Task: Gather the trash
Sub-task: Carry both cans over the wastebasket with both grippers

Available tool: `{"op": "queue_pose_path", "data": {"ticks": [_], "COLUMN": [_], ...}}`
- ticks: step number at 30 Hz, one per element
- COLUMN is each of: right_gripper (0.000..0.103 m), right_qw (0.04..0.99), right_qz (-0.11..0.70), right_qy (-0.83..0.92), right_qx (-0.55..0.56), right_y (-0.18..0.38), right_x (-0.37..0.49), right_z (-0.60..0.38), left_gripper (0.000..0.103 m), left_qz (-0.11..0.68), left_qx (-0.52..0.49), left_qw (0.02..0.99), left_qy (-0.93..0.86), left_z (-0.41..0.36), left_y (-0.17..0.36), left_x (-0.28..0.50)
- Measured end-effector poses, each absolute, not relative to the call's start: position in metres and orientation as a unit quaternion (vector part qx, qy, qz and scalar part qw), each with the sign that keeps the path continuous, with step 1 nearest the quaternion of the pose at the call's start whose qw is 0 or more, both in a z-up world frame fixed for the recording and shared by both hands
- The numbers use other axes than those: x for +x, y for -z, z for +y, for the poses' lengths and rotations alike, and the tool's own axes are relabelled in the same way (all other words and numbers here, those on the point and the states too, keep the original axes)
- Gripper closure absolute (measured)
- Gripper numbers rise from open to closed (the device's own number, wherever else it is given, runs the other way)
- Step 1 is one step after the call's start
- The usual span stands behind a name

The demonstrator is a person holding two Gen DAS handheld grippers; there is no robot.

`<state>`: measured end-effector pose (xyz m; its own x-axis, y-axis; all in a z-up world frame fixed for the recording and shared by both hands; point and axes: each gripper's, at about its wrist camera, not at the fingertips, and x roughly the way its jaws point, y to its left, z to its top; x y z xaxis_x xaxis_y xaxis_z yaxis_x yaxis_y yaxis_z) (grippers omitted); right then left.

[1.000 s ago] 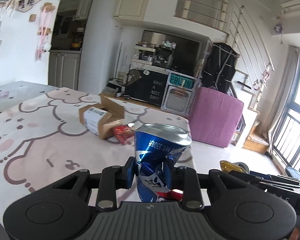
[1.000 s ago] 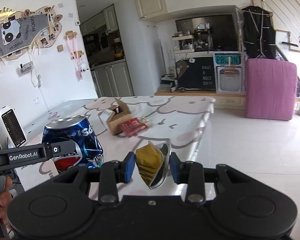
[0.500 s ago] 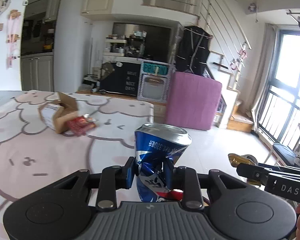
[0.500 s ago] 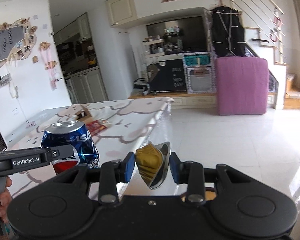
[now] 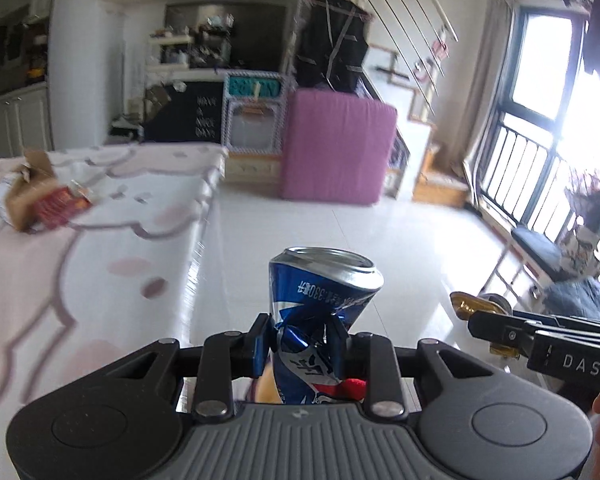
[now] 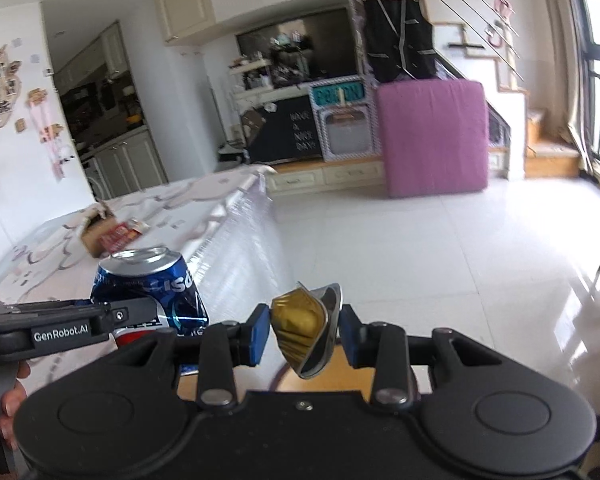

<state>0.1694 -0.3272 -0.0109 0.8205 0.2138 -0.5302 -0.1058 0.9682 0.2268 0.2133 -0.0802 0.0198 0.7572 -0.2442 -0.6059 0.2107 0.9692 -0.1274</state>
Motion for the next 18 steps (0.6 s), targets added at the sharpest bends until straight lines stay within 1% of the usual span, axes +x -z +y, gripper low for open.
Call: {"op": "queue_pose_path", "data": {"ticks": [7,18], "right_gripper": [0.065,0.065], "right_qw": [0.937,0.910], "right_qz": [0.324,0.381], "right_qy": [-0.060,-0.044], "right_qx": [0.119,0.156], "right_y": [0.050,0.116], "right_x": [0.184,0.219], "right_z": [-0.361,-0.393], "left_gripper": [0.072,0.072], "left_qz": [0.383,0.455], "left_qx": [-0.008,0.043], "left_qw": [0.913,0.873], "left_qy": [0.141,0.171], "left_z": [-0.113,-0.170], "left_y": [0.027,0.119], "left_x": [0.243,0.287]}}
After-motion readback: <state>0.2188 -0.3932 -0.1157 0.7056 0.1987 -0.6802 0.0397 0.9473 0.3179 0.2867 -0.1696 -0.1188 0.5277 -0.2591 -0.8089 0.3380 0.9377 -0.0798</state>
